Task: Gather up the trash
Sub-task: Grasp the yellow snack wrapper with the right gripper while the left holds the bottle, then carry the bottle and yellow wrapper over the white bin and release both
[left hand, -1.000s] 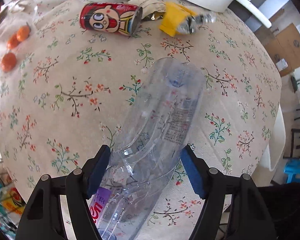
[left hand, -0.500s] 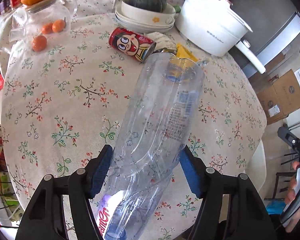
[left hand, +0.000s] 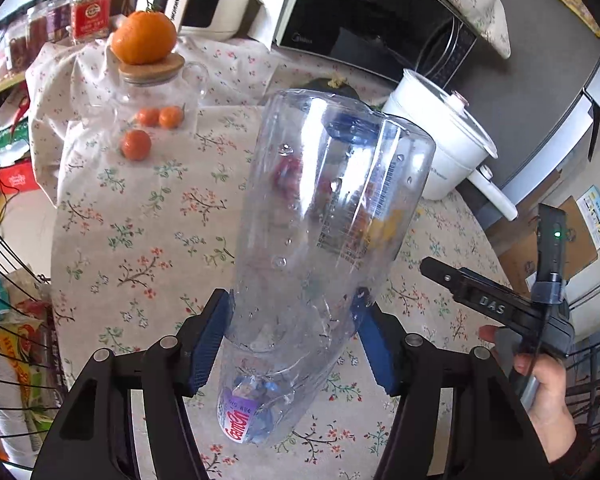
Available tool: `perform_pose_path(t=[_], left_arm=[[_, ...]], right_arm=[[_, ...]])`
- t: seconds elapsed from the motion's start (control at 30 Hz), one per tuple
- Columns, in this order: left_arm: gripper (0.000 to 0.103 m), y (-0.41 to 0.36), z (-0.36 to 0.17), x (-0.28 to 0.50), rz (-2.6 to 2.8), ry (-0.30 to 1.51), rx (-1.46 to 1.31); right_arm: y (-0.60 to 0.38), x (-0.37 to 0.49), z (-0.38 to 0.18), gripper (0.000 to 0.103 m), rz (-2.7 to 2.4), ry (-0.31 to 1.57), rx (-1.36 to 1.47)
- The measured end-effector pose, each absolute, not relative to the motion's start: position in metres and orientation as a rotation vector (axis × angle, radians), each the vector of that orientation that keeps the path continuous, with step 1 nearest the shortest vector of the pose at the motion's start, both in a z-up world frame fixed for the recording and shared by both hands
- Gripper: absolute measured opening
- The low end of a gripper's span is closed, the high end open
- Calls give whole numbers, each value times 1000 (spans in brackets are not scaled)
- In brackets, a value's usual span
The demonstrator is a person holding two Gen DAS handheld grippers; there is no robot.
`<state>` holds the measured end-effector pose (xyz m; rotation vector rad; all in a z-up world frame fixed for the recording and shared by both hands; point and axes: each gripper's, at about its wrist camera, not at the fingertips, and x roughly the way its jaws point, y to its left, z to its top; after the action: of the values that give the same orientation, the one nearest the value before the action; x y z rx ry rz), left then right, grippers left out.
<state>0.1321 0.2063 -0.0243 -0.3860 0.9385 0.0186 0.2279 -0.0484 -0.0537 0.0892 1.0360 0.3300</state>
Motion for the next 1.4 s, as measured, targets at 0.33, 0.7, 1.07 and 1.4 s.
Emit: perform_pose_path(t=[0.33,0.7,1.07,1.4], left_arm=[[64,219,-13,134,18,891,-429],[64,197,-13,141,-5,896,-401],[64,141,-11,139,-123,890,-385],[64,66,-4,127,-268,879,-354]], right_arm=[[-3,293,-89,81,252,1031,89],[-15,304,-103,25,293,1083,112],[-102,243,-41,23,316,1017,104],[-201,168,-13,23,278,995,193]])
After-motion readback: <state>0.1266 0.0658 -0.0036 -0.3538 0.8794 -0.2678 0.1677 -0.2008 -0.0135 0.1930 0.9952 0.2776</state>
